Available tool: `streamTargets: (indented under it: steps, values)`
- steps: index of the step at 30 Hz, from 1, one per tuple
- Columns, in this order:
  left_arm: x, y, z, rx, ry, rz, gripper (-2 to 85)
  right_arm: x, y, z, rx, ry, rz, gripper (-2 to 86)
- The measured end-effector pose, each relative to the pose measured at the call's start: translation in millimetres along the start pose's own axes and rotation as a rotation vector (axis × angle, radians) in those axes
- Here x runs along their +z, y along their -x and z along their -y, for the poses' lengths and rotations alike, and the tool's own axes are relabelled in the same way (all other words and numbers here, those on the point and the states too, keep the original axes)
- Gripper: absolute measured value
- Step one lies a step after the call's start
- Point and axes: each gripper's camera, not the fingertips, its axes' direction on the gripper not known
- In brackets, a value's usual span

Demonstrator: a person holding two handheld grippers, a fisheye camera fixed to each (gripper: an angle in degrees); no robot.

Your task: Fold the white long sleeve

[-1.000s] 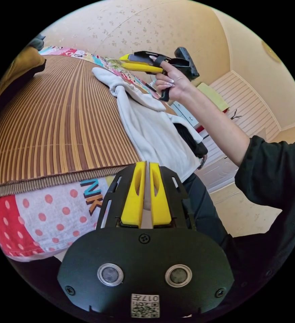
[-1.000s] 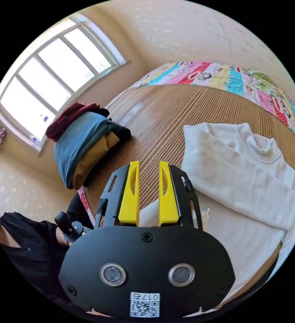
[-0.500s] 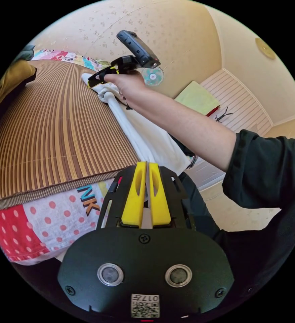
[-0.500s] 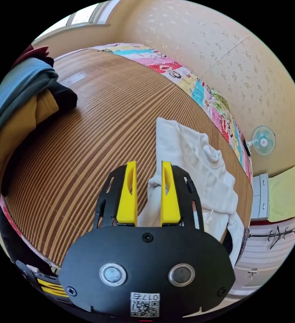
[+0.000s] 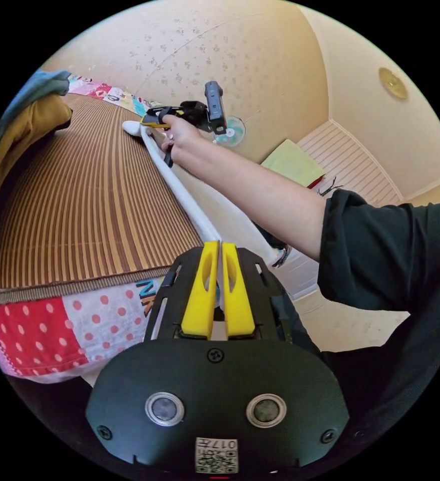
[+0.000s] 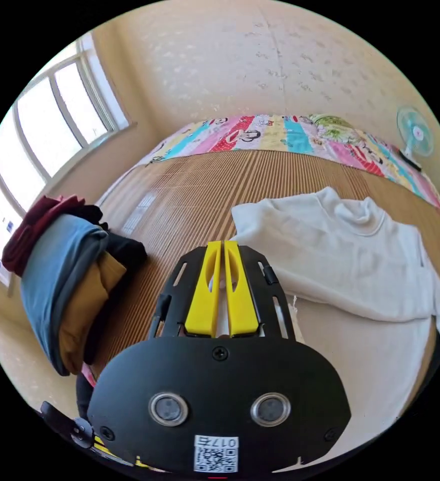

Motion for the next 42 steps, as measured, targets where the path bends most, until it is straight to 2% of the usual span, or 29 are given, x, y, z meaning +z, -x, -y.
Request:
streamTargets:
  steps: [2,6,9,13,18,21,24,26,27,29,34,38,42]
  values:
    - [0,10,0,-0.051,0.018,0.013,-0.8,17,-1,-4,-0.011,0.069,-0.003,2.2]
    - [-4,33,-7,-0.17,-0.014,-0.011,0.1,-21,21,-11,-0.097,0.005,0.034,4.2]
    - [-15,25,-8,-0.141,-0.086,0.05,3.6,-64,31,-30,-0.142,-0.059,0.044,6.1]
    - [-1,2,-8,-0.06,-0.051,0.126,6.3,-147,12,-90,-0.136,-0.126,0.032,6.7]
    - [41,-17,-15,-0.031,0.091,0.167,7.3,-219,-37,-185,-0.004,-0.063,-0.253,7.1]
    - [52,-31,-23,0.026,0.099,0.242,5.8,-247,-61,-230,0.098,-0.027,-0.333,7.7]
    - [55,-35,-28,0.063,0.118,0.248,4.0,-256,-84,-261,0.23,0.065,-0.33,7.8]
    - [44,-35,-31,0.043,0.091,0.224,2.5,-254,-86,-278,0.255,0.096,-0.29,7.7]
    - [32,-39,-36,0.049,0.044,0.207,1.4,-261,-77,-289,0.234,0.032,-0.261,7.7]
    - [14,-52,-46,0.086,-0.034,0.23,0.1,-264,-59,-298,0.187,0.032,-0.248,7.6]
    - [-3,-88,-82,0.224,-0.242,0.417,-0.8,-284,-23,-293,0.07,0.078,-0.318,7.3]
    - [-4,-94,-95,0.274,-0.336,0.444,-1.0,-354,-61,-275,0.178,-0.098,-0.375,7.5]
    - [21,-71,-88,0.168,-0.183,0.4,-1.0,-436,-142,-258,0.388,-0.221,-0.495,7.9]
